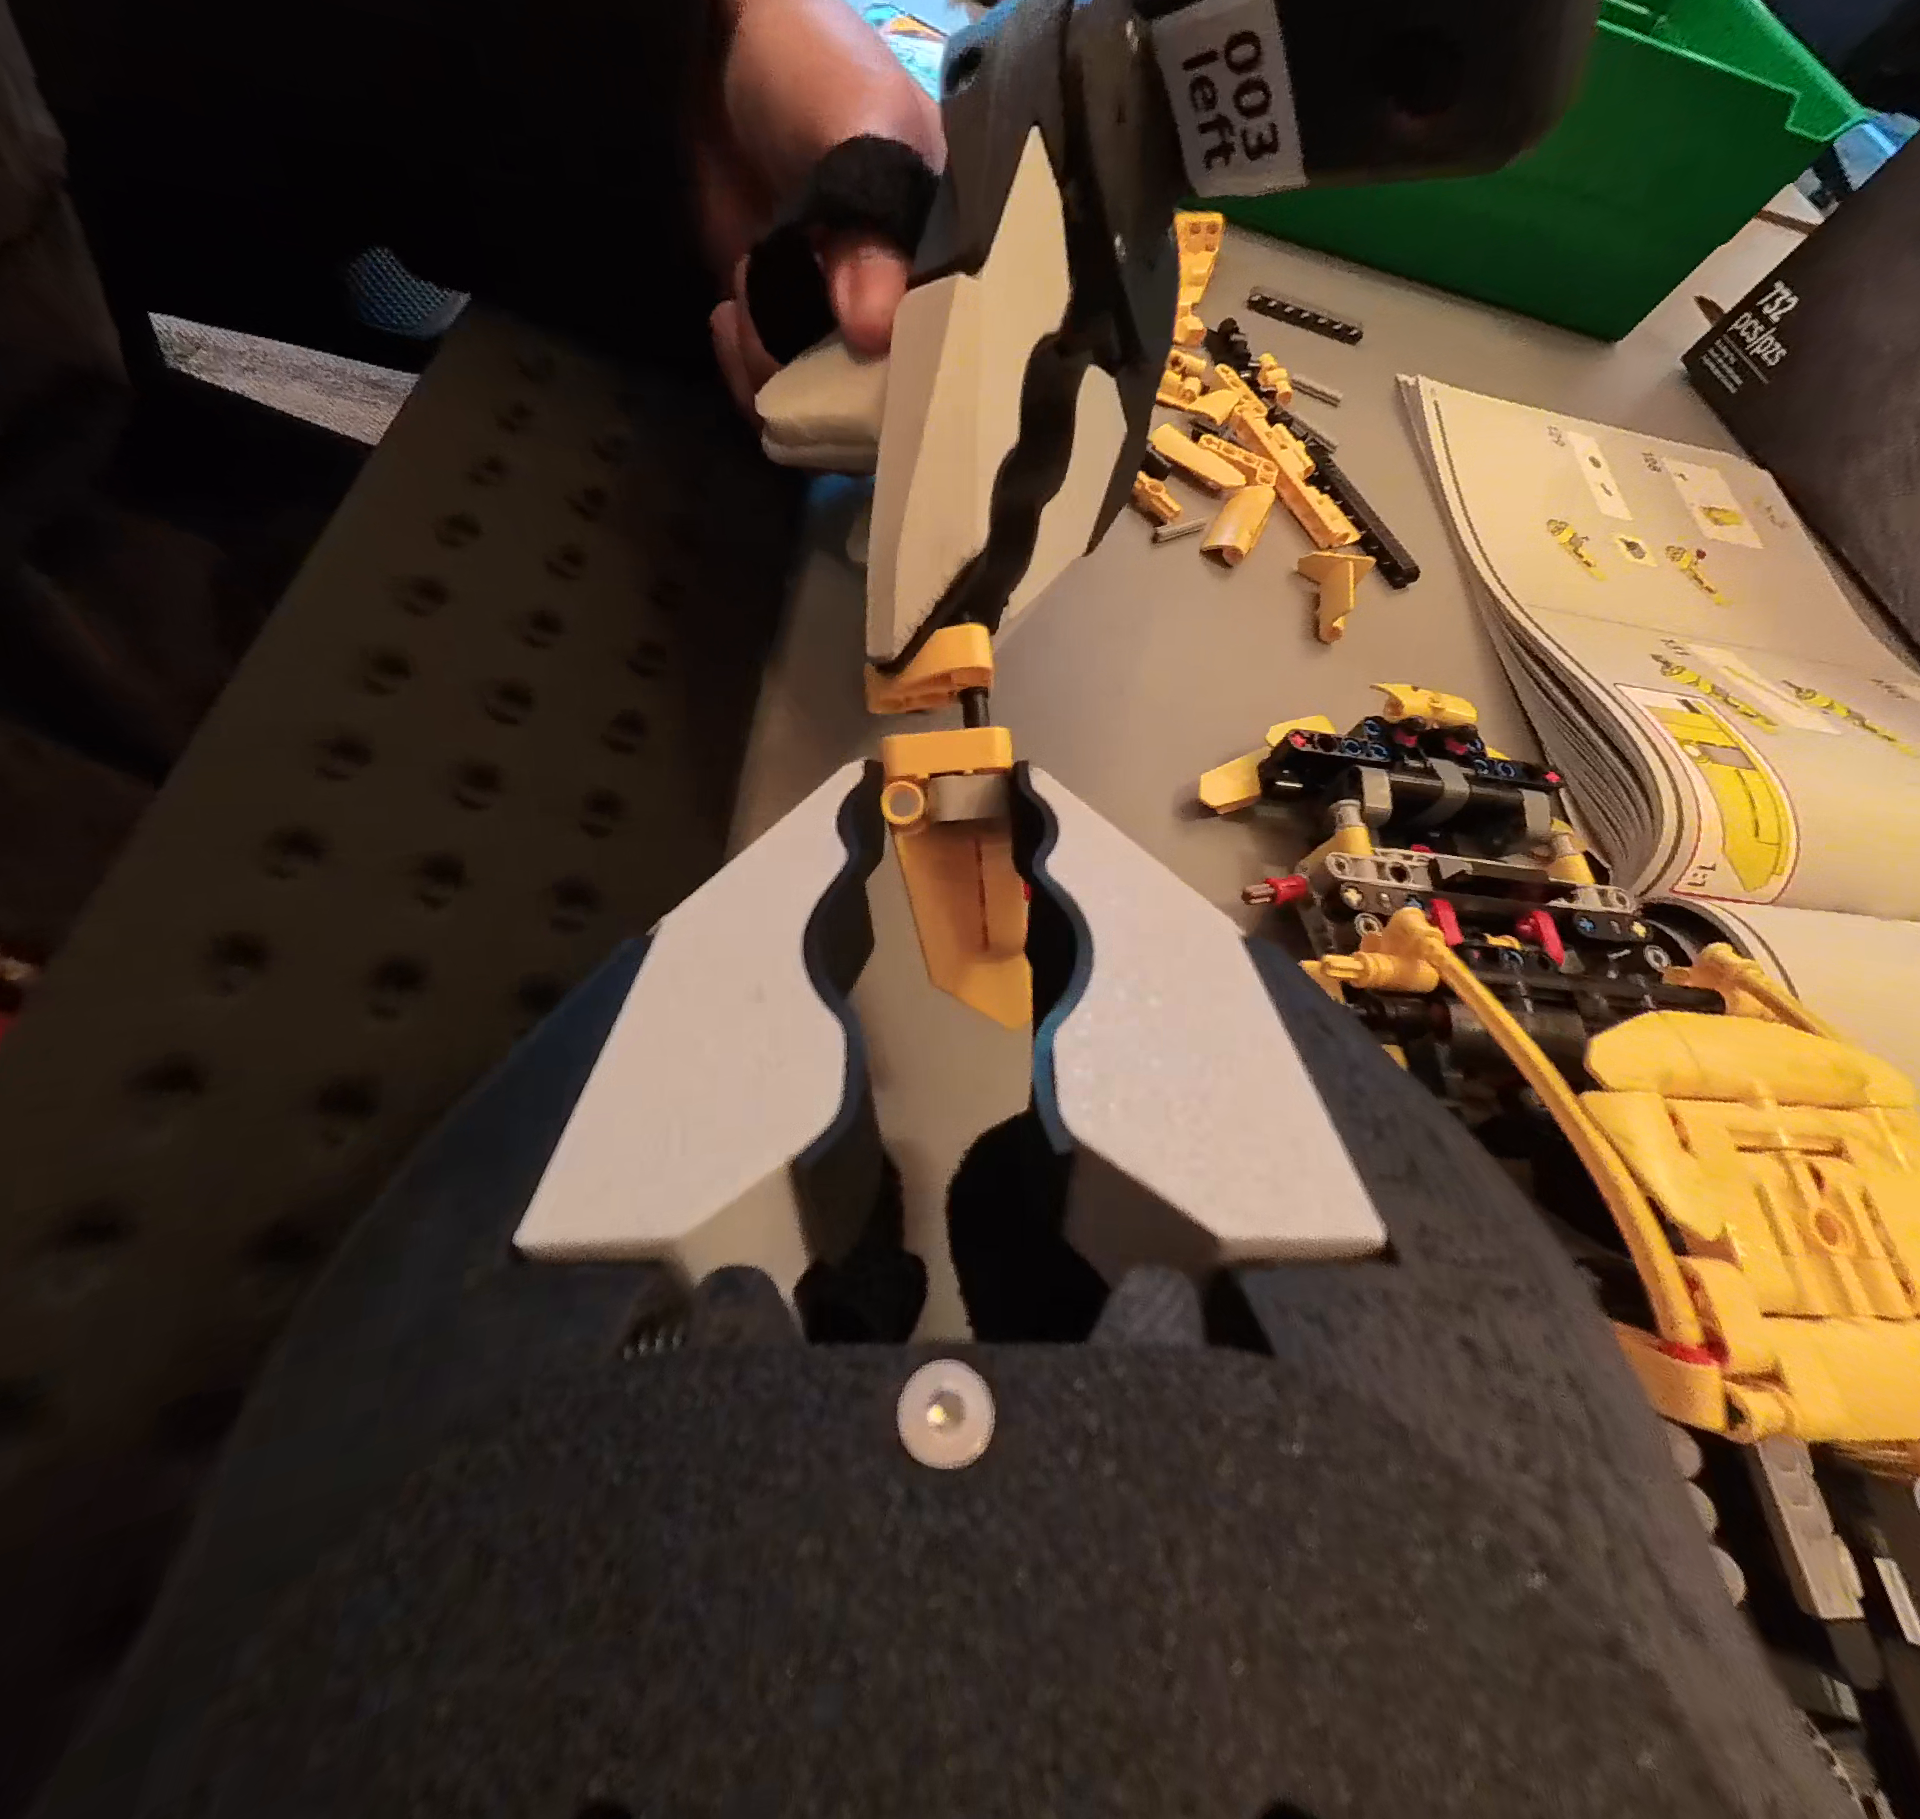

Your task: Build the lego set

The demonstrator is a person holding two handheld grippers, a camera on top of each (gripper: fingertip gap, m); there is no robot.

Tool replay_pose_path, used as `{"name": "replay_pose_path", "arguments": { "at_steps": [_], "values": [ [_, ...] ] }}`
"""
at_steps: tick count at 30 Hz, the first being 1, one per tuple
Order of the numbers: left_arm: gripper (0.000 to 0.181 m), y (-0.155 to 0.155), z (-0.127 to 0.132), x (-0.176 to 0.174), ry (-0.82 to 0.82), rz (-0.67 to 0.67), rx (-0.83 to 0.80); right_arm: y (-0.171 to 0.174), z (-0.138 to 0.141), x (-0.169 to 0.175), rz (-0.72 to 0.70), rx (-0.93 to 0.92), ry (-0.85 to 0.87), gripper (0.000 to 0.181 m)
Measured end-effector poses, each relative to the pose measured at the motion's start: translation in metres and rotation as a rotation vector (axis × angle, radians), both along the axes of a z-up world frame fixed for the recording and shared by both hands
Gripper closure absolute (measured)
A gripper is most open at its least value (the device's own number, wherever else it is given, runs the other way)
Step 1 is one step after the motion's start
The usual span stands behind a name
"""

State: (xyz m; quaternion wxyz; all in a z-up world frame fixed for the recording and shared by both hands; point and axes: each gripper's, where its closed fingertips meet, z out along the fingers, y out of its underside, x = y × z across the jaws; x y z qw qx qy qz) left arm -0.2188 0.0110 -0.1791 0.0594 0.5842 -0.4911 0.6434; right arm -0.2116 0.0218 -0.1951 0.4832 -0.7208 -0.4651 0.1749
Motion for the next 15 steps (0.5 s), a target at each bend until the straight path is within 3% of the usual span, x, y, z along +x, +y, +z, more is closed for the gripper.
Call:
{"name": "replay_pose_path", "arguments": {
  "at_steps": [5, 10, 15],
  "values": [
    [0.168, 0.004, -0.010, -0.002, 0.050, -0.002, 0.039, 0.000, -0.012, 0.008, -0.020, -0.051, -0.051, 0.158],
    [0.168, 0.002, -0.055, -0.022, 0.276, -0.137, 0.298, -0.003, -0.027, 0.012, -0.024, -0.114, -0.105, 0.157],
    [0.167, -0.005, -0.057, -0.026, 0.267, -0.195, 0.374, -0.003, -0.032, 0.014, -0.034, -0.129, -0.121, 0.157]
  ]
}}
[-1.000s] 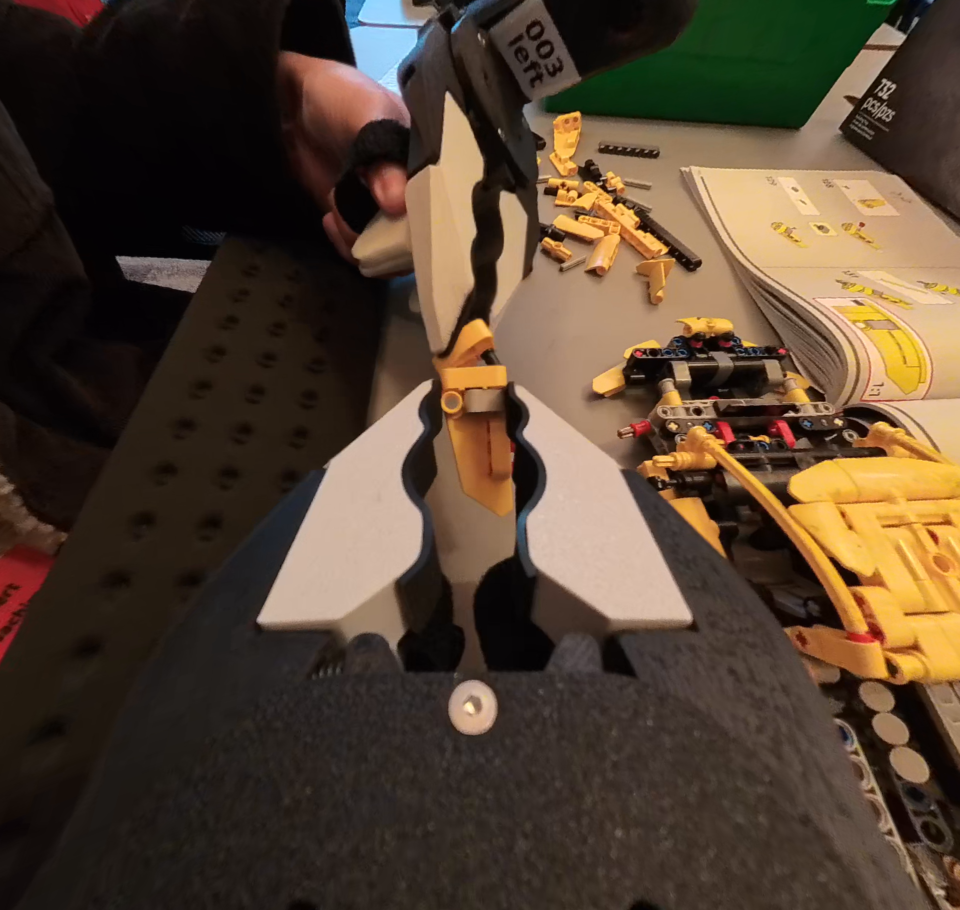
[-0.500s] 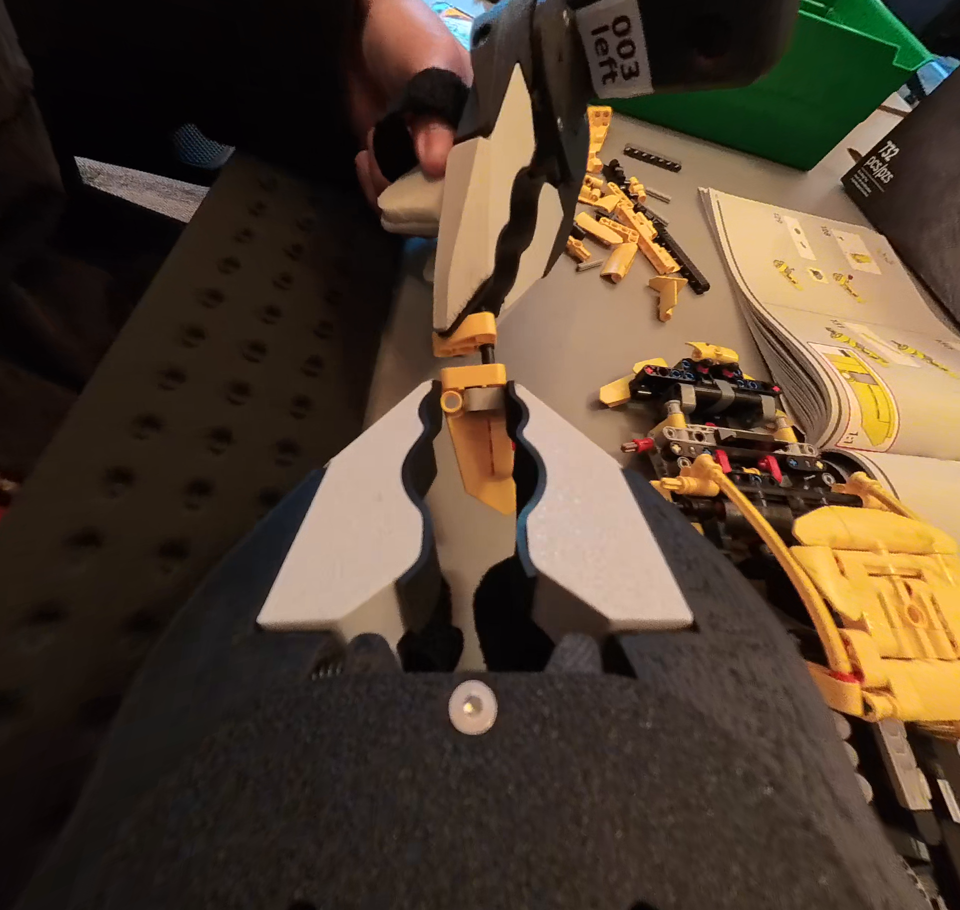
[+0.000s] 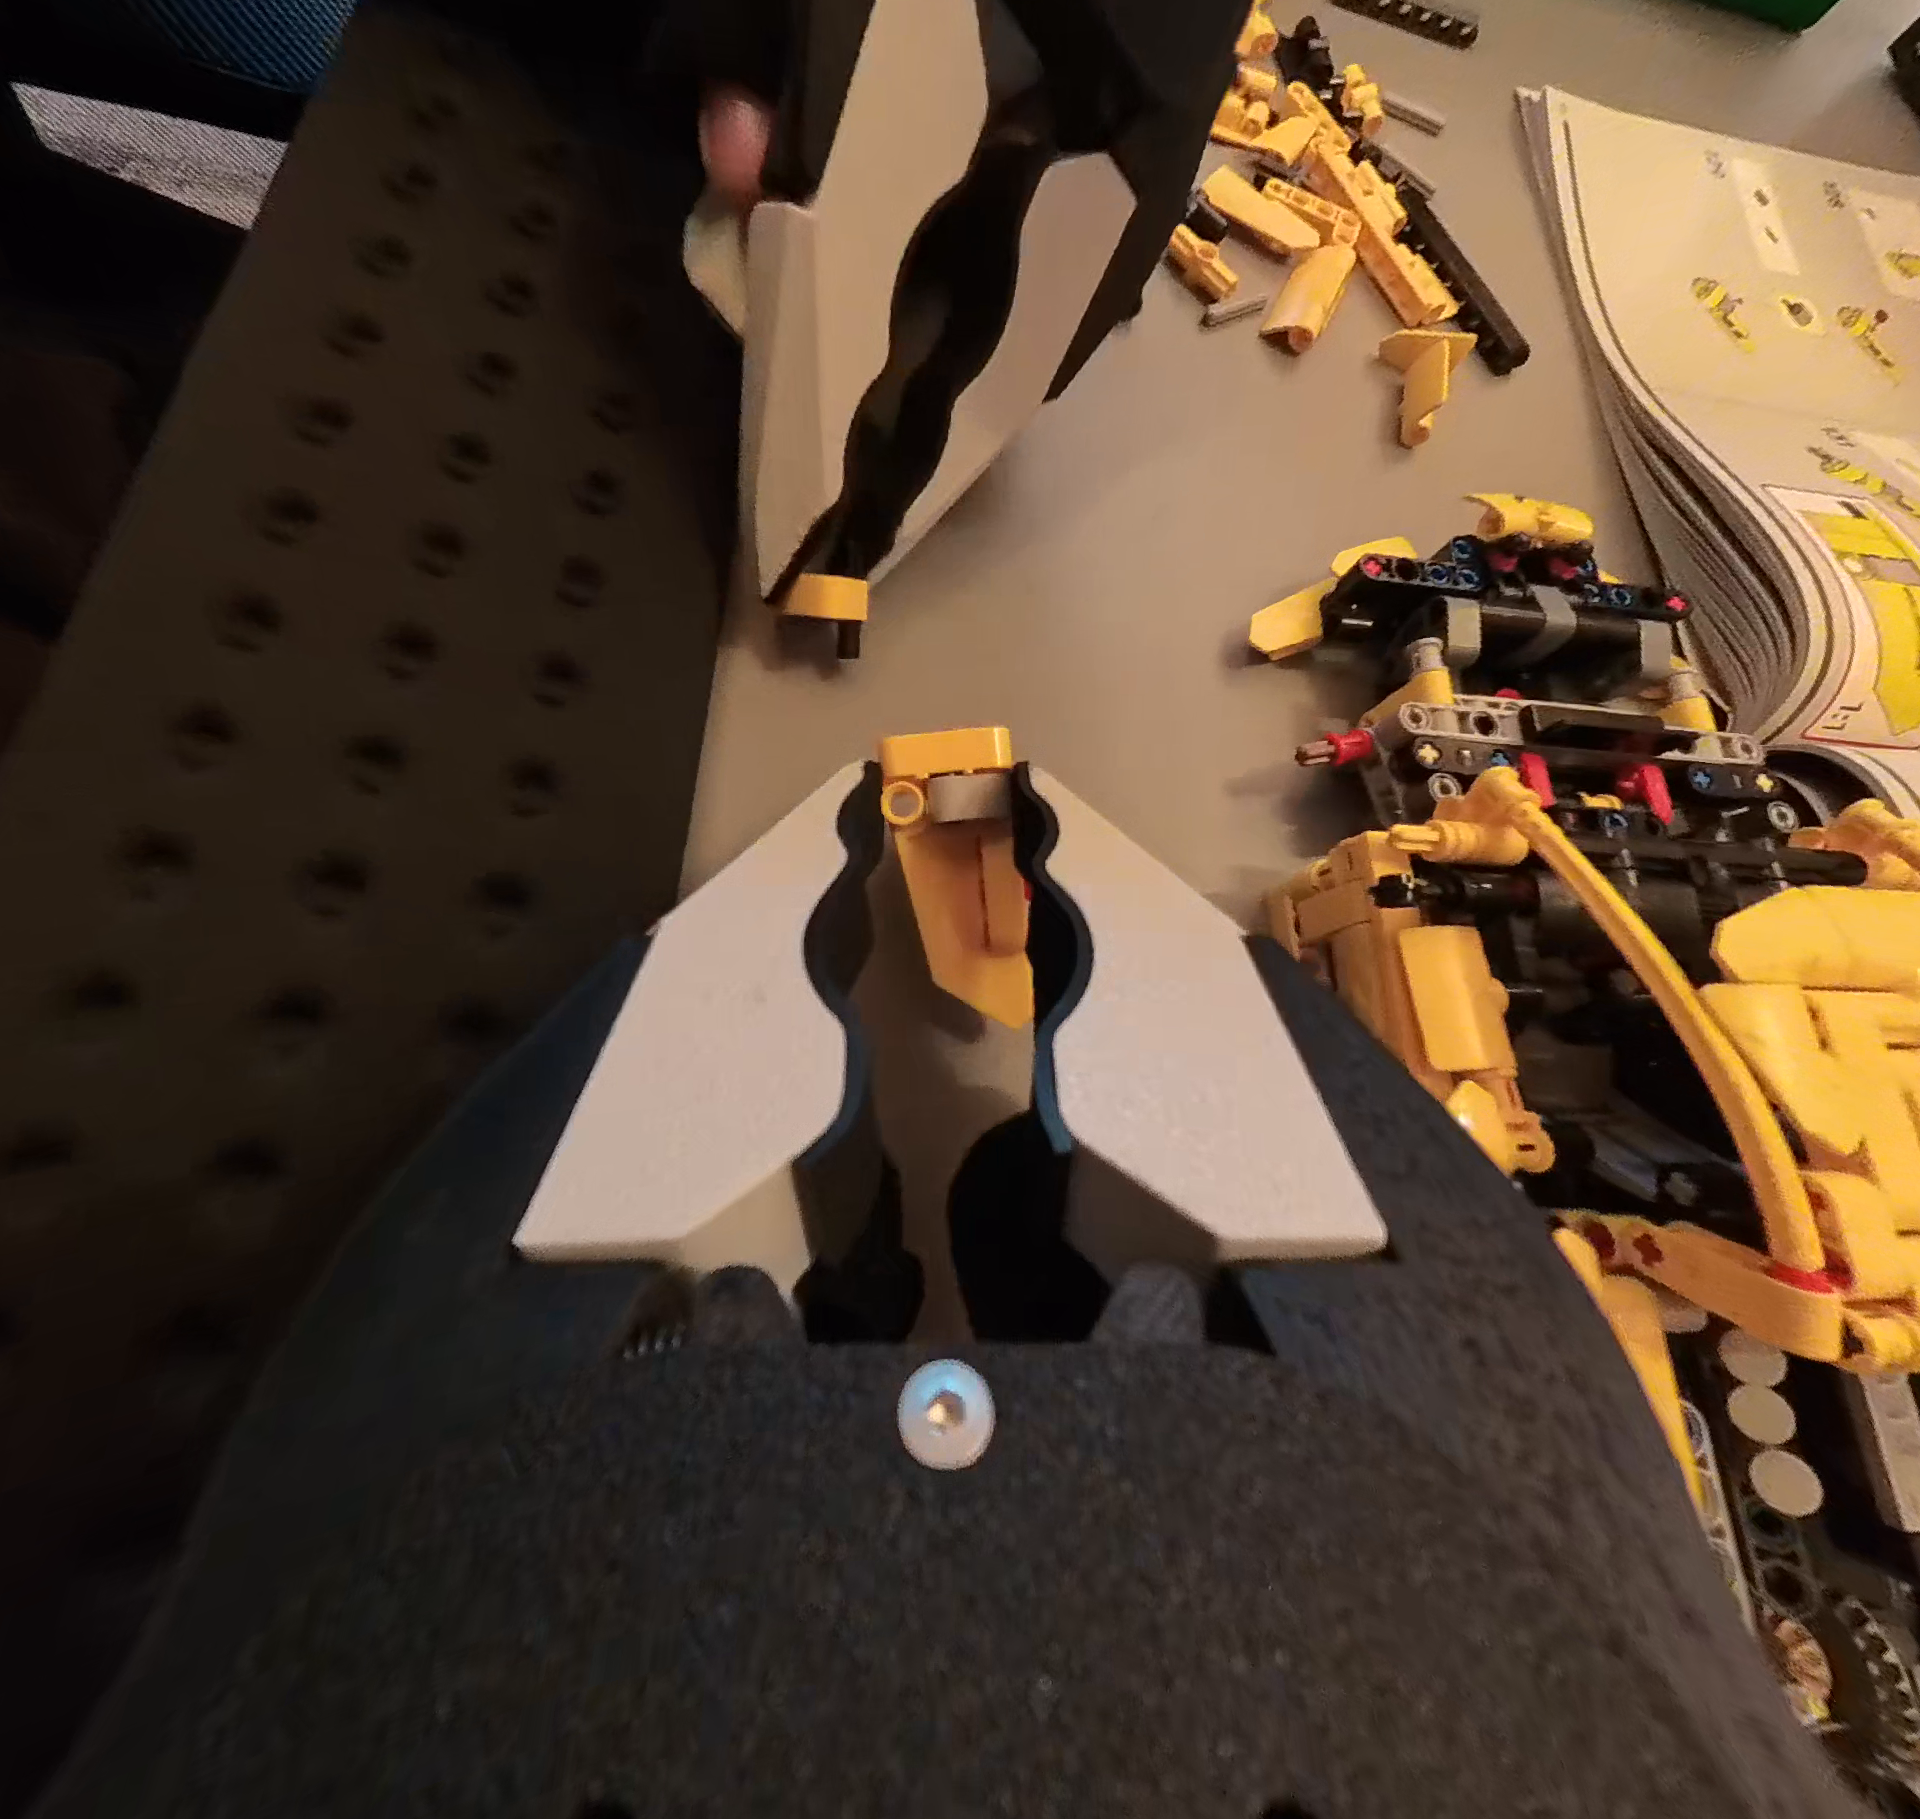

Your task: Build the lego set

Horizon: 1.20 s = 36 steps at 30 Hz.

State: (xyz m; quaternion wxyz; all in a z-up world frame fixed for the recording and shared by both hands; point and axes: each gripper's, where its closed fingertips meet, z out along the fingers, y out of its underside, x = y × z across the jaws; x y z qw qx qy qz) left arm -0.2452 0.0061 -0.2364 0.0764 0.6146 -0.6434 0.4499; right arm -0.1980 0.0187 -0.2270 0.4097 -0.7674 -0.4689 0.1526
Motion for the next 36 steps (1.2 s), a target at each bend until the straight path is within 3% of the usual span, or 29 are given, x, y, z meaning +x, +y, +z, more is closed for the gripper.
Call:
{"name": "replay_pose_path", "arguments": {
  "at_steps": [12, 18, 27, 30, 36],
  "values": [
    [0.155, 0.013, 0.006, -0.010, -0.022, 0.068, -0.013, -0.002, 0.000, -0.001, 0.006, -0.019, 0.021, 0.157],
    [0.155, 0.034, 0.019, -0.006, -0.190, 0.085, 0.090, -0.003, 0.001, -0.002, 0.009, -0.017, 0.023, 0.157],
    [0.155, 0.035, 0.008, -0.001, -0.405, -0.153, 0.366, -0.003, 0.002, -0.003, 0.011, -0.026, 0.039, 0.157],
    [0.157, 0.029, -0.004, -0.001, -0.381, -0.234, 0.406, -0.003, 0.002, -0.004, 0.012, -0.032, 0.049, 0.157],
    [0.181, 0.020, -0.007, 0.008, -0.444, -0.297, 0.502, -0.004, -0.003, -0.007, 0.022, -0.058, 0.047, 0.157]
  ]
}}
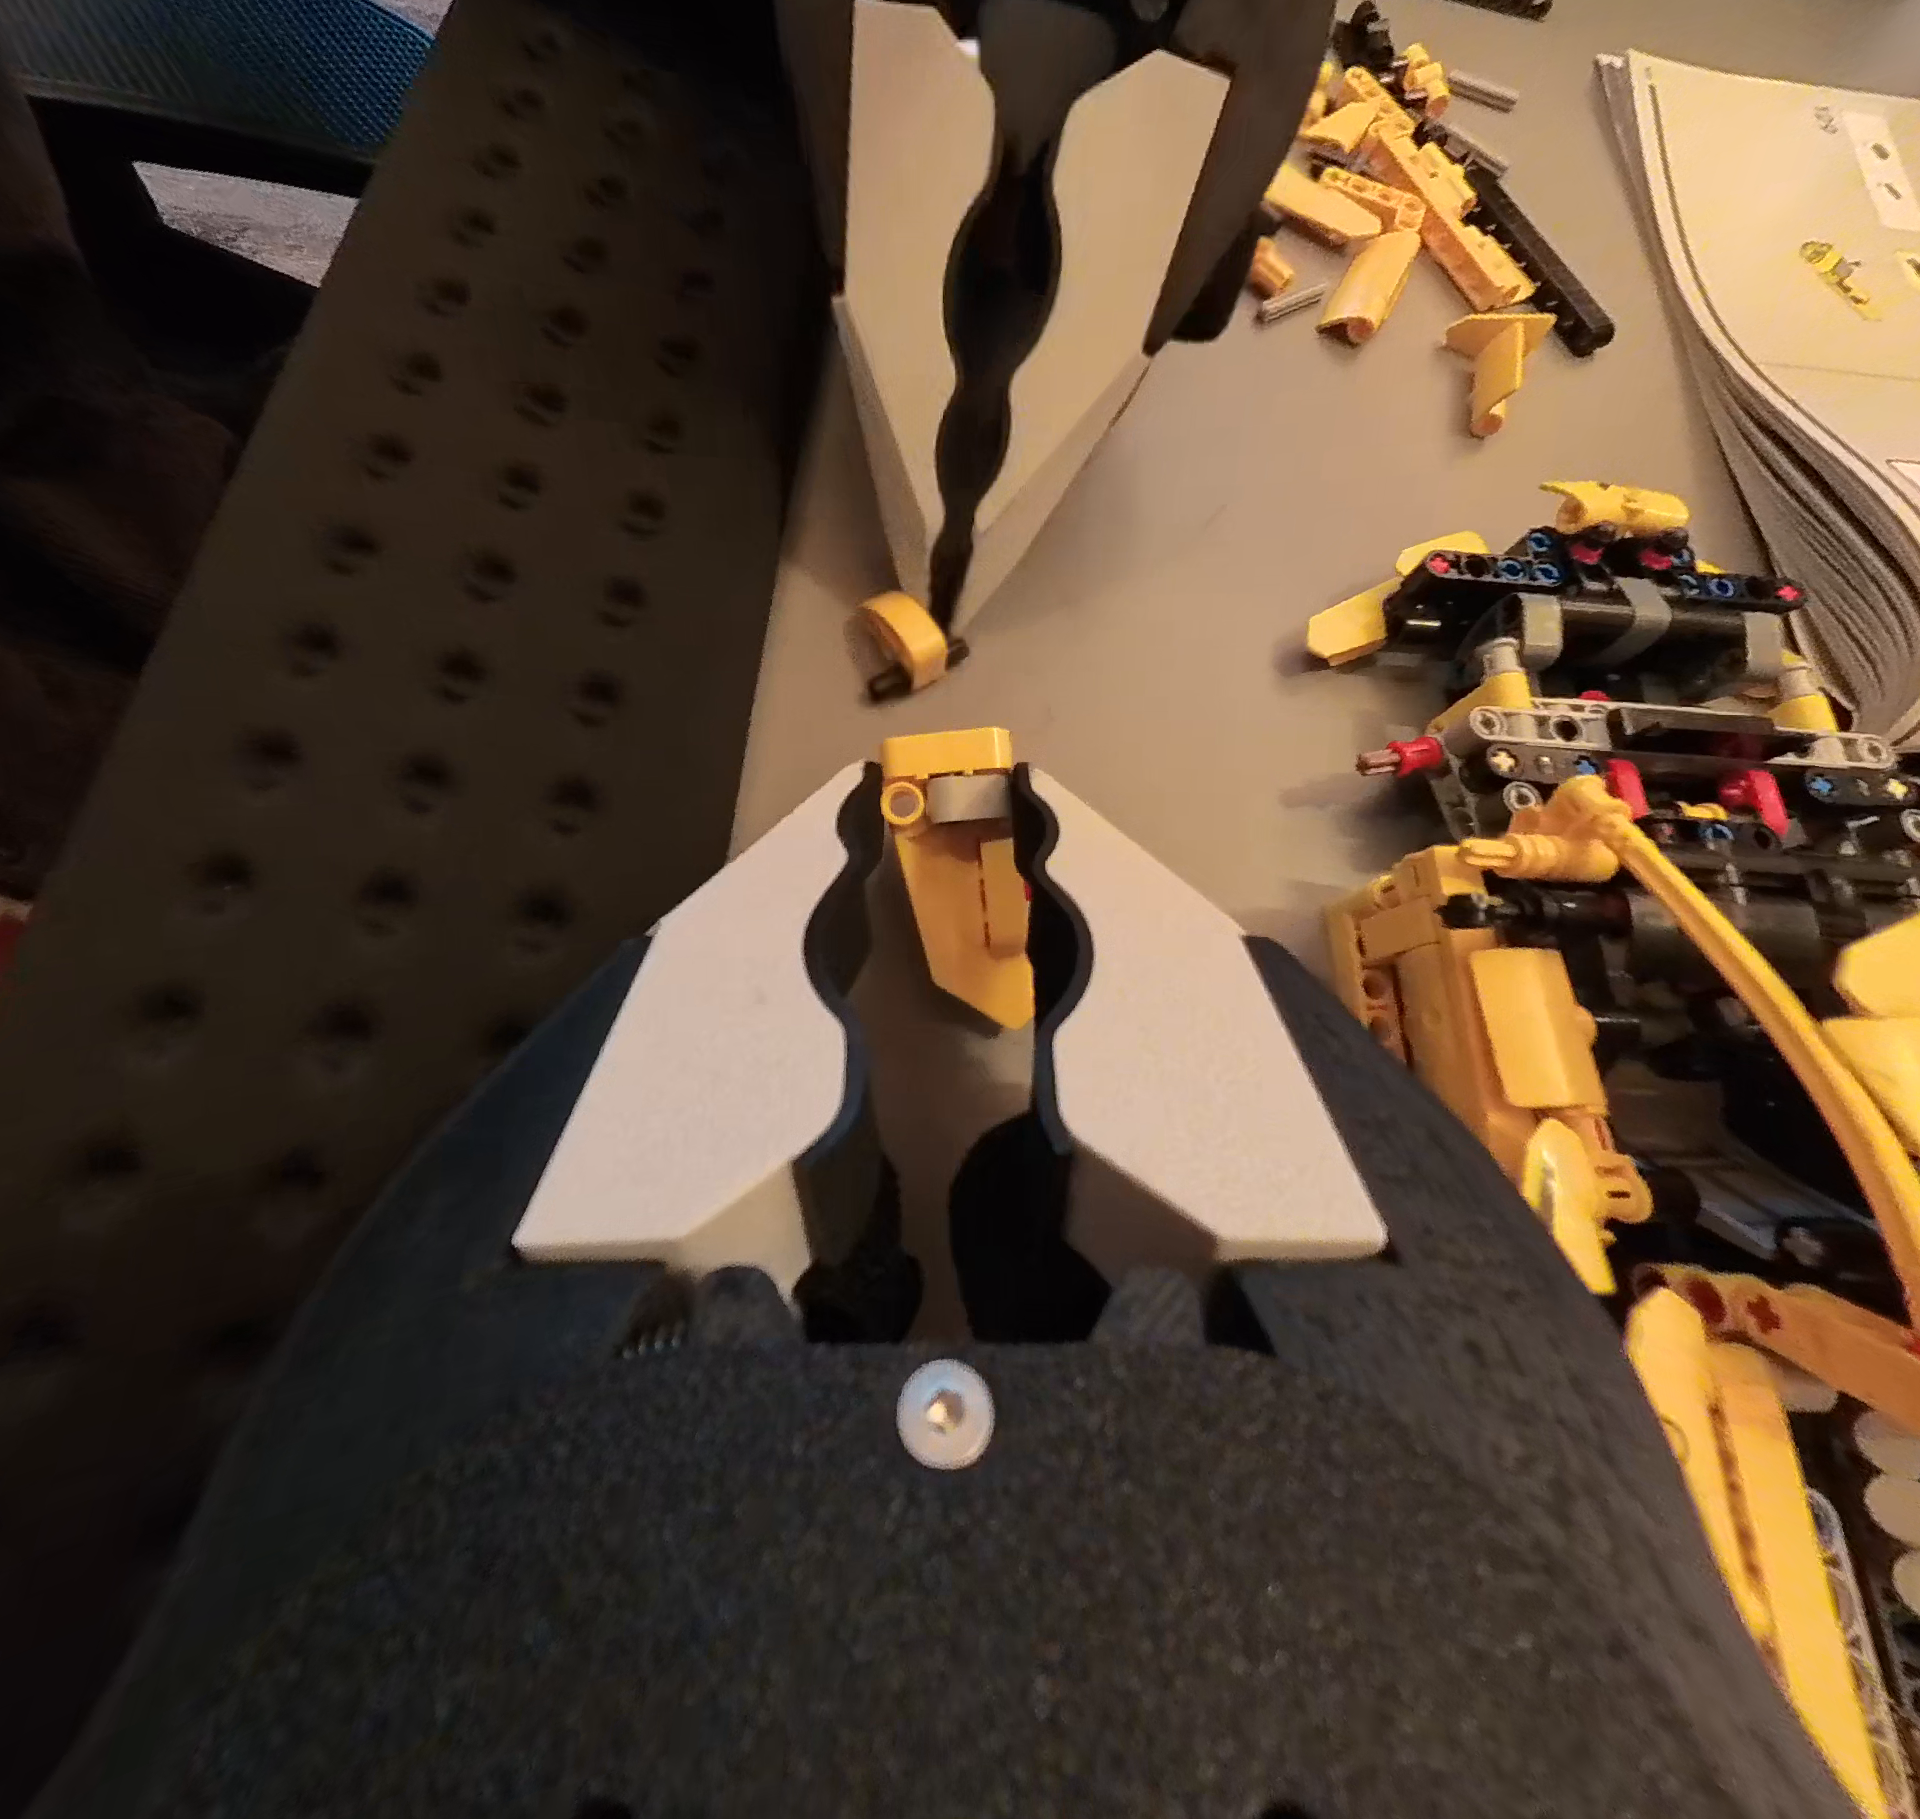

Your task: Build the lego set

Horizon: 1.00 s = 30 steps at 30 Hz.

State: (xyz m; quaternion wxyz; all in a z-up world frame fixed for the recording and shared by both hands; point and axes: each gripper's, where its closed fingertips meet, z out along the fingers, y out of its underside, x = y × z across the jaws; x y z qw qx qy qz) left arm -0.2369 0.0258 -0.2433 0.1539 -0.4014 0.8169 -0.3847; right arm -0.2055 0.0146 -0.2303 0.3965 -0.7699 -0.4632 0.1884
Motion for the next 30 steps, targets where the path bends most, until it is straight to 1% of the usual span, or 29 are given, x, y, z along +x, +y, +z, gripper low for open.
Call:
{"name": "replay_pose_path", "arguments": {
  "at_steps": [2, 4, 6, 8, 11, 13, 14, 15, 16, 17, 19, 22, 24, 26, 30],
  "values": [
    [0.181, -0.005, 0.000, 0.007, -0.015, 0.005, 0.023, 0.000, -0.004, 0.000, 0.002, -0.010, -0.015, 0.157],
    [0.181, -0.005, 0.004, 0.015, -0.039, 0.048, 0.029, 0.000, -0.007, 0.003, -0.011, -0.023, -0.027, 0.157],
    [0.181, -0.001, 0.012, 0.020, -0.067, 0.105, -0.003, 0.003, -0.003, 0.009, -0.041, -0.020, -0.016, 0.157],
    [0.181, 0.003, 0.010, 0.018, -0.053, 0.126, 0.006, 0.003, 0.000, 0.010, -0.063, -0.053, 0.018, 0.157],
    [0.181, -0.001, 0.009, 0.010, -0.061, 0.053, 0.036, 0.001, -0.005, 0.007, -0.047, -0.066, -0.001, 0.157],
    [0.168, 0.003, 0.011, 0.013, -0.091, 0.005, 0.094, 0.001, -0.007, 0.006, -0.041, -0.064, -0.017, 0.157],
    [0.162, 0.008, 0.009, 0.015, -0.080, -0.005, 0.120, 0.001, -0.007, 0.006, -0.042, -0.065, -0.016, 0.157],
    [0.158, 0.010, 0.004, 0.014, -0.038, -0.025, 0.127, 0.001, -0.007, 0.007, -0.047, -0.068, -0.012, 0.157],
    [0.160, 0.010, 0.000, 0.012, 0.014, -0.047, 0.112, 0.002, -0.006, 0.008, -0.054, -0.067, -0.008, 0.157],
    [0.158, 0.007, 0.000, 0.010, 0.046, -0.062, 0.081, 0.002, -0.005, 0.009, -0.058, -0.065, -0.003, 0.157],
    [0.154, 0.004, 0.000, 0.009, 0.071, -0.061, 0.051, 0.002, -0.004, 0.009, -0.061, -0.062, 0.003, 0.157],
    [0.152, -0.010, 0.003, 0.010, 0.044, -0.050, 0.013, 0.002, -0.005, 0.009, -0.058, -0.066, -0.002, 0.157],
    [0.152, -0.017, 0.001, 0.011, 0.026, -0.041, 0.026, 0.001, -0.005, 0.009, -0.054, -0.069, -0.004, 0.157],
    [0.151, -0.016, 0.002, 0.012, 0.008, -0.023, 0.035, 0.001, -0.004, 0.009, -0.054, -0.067, -0.001, 0.157],
    [0.151, -0.015, 0.002, 0.010, 0.052, 0.015, -0.018, 0.000, -0.003, 0.009, -0.056, -0.061, 0.002, 0.157]
  ]
}}
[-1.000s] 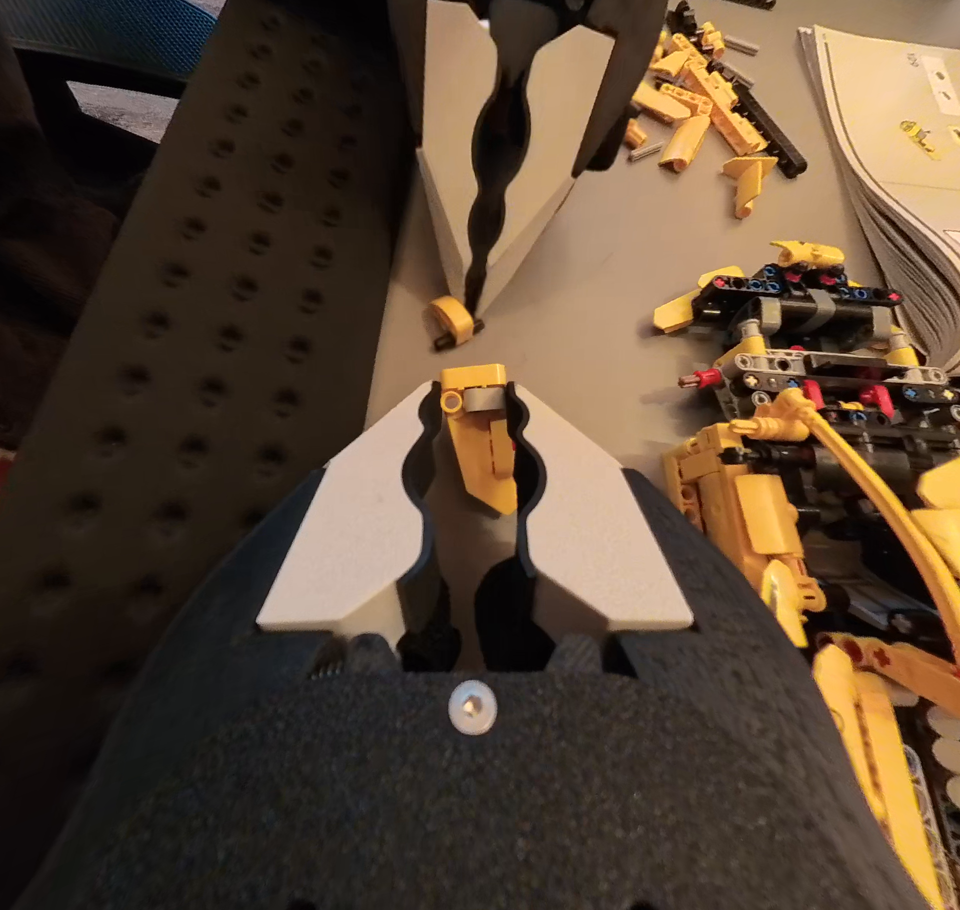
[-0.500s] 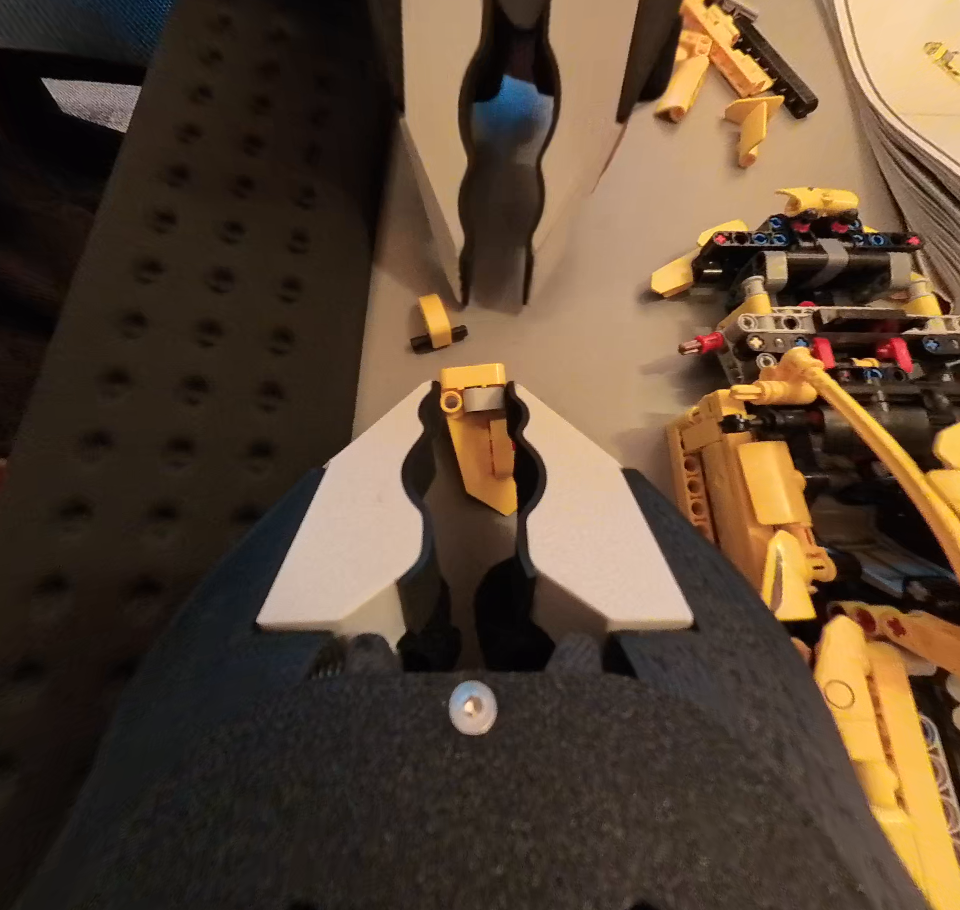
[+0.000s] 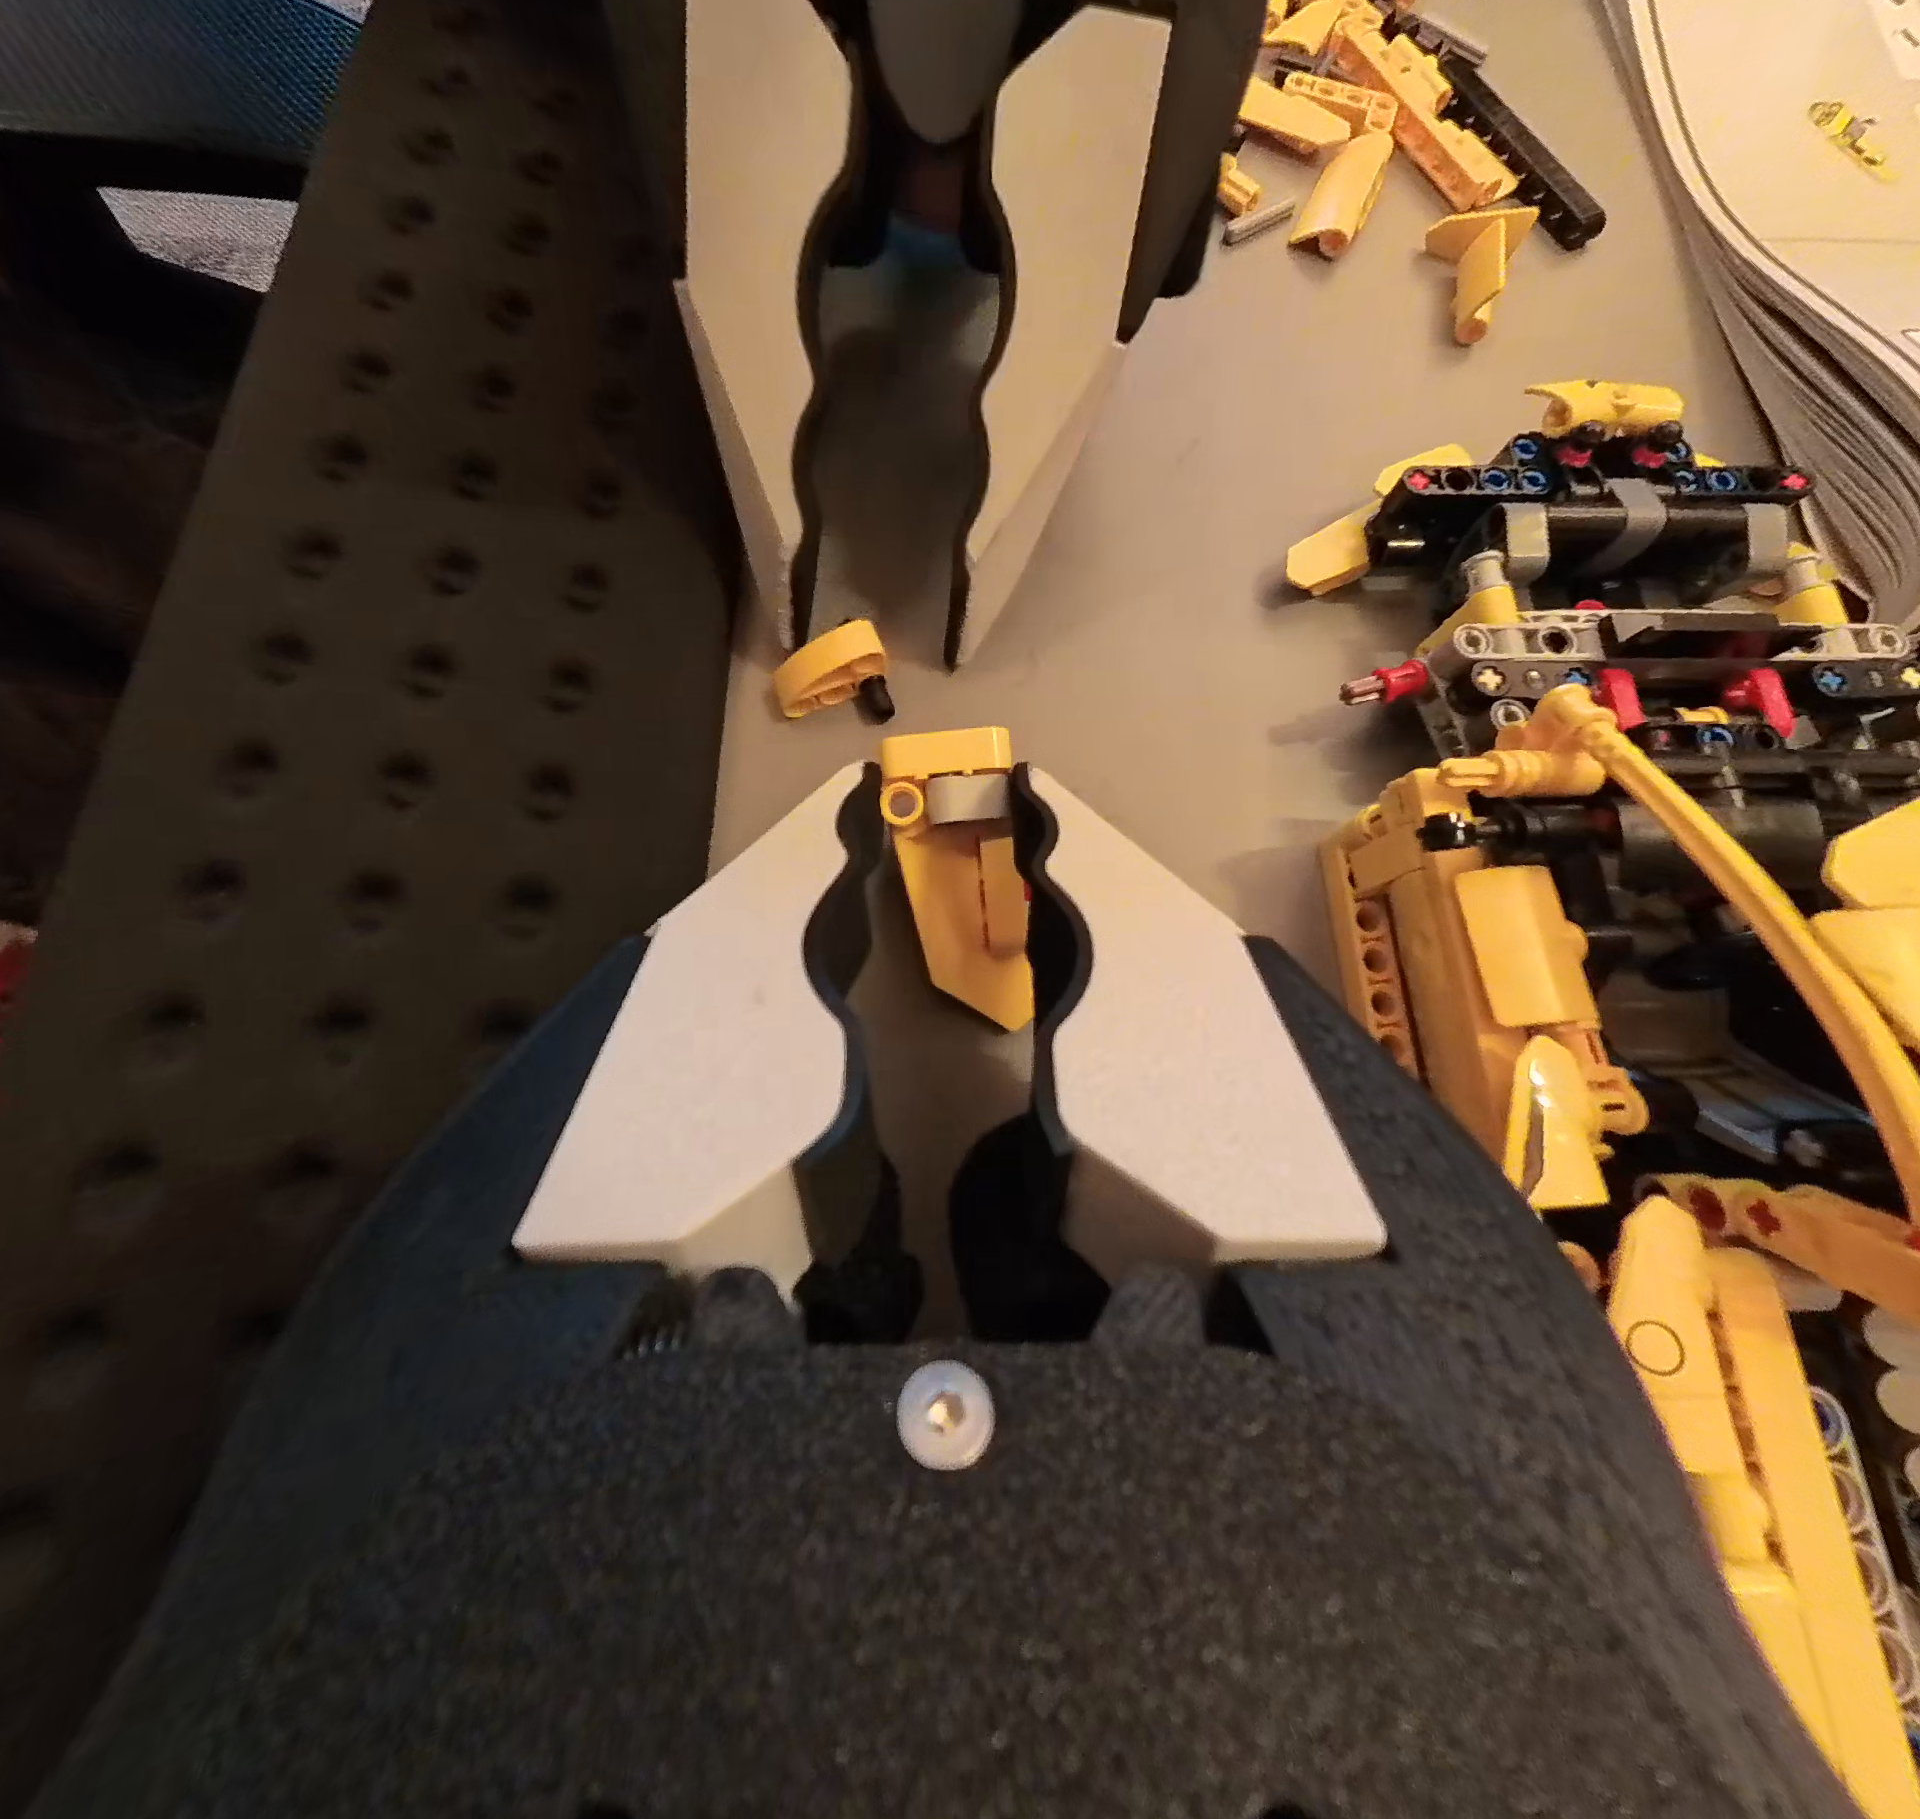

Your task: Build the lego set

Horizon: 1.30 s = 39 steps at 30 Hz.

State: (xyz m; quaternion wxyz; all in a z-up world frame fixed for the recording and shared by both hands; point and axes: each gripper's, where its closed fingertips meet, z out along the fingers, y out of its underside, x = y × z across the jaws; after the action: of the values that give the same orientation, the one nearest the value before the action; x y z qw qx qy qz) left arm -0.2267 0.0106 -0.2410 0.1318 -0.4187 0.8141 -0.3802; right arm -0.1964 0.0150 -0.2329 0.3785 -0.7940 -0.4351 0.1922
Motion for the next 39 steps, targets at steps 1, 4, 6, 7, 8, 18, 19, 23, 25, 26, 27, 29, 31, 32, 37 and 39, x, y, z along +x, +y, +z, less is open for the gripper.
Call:
{"name": "replay_pose_path", "arguments": {
  "at_steps": [1, 4, 6, 7, 8, 18, 19, 23, 25, 26, 27, 29, 31, 32, 37, 39],
  "values": [
    [0.152, 0.000, -0.001, 0.000, 0.005, 0.013, 0.001, 0.000, 0.000, 0.000, -0.001, 0.000, 0.000, 0.157],
    [0.158, 0.000, -0.001, 0.003, -0.002, 0.056, 0.012, 0.000, -0.001, 0.000, 0.001, -0.005, 0.000, 0.157],
    [0.171, 0.001, -0.002, 0.002, -0.008, 0.073, 0.037, -0.001, -0.002, -0.001, 0.003, -0.007, -0.003, 0.157],
    [0.172, 0.000, -0.002, 0.002, -0.014, 0.075, 0.044, -0.001, -0.002, -0.001, 0.004, -0.008, -0.005, 0.157],
    [0.175, 0.000, -0.003, 0.003, -0.024, 0.084, 0.054, -0.001, -0.003, -0.001, 0.004, -0.009, -0.006, 0.157],
    [0.177, -0.002, 0.010, 0.014, -0.180, 0.084, 0.059, -0.001, -0.008, 0.006, 0.033, 0.043, -0.099, 0.158],
    [0.177, -0.002, 0.012, 0.014, -0.188, 0.085, 0.045, -0.003, -0.009, 0.004, 0.049, 0.052, -0.114, 0.158],
    [0.177, -0.002, 0.008, 0.014, -0.170, 0.070, 0.054, -0.005, -0.005, -0.001, 0.083, 0.070, -0.115, 0.157],
    [0.177, -0.002, 0.005, 0.013, -0.153, 0.063, 0.070, -0.005, -0.005, -0.001, 0.083, 0.073, -0.114, 0.157],
    [0.177, -0.002, 0.004, 0.013, -0.149, 0.066, 0.071, -0.005, -0.005, -0.002, 0.088, 0.076, -0.119, 0.157],
    [0.177, -0.001, 0.004, 0.013, -0.148, 0.069, 0.066, -0.005, -0.005, -0.003, 0.091, 0.079, -0.123, 0.157],
    [0.177, -0.001, 0.004, 0.013, -0.140, 0.070, 0.061, -0.005, -0.007, -0.004, 0.092, 0.077, -0.131, 0.157],
    [0.177, -0.002, 0.003, 0.013, -0.133, 0.068, 0.063, -0.005, -0.007, -0.005, 0.094, 0.068, -0.132, 0.157],
    [0.177, -0.002, 0.002, 0.013, -0.128, 0.066, 0.064, -0.006, -0.008, -0.005, 0.096, 0.063, -0.135, 0.157],
    [0.177, -0.001, 0.001, 0.011, -0.114, 0.073, 0.057, -0.009, -0.010, -0.003, 0.095, 0.032, -0.145, 0.157],
    [0.177, -0.001, 0.002, 0.011, -0.115, 0.073, 0.050, -0.010, -0.009, -0.005, 0.094, 0.024, -0.134, 0.157]
  ]
}}
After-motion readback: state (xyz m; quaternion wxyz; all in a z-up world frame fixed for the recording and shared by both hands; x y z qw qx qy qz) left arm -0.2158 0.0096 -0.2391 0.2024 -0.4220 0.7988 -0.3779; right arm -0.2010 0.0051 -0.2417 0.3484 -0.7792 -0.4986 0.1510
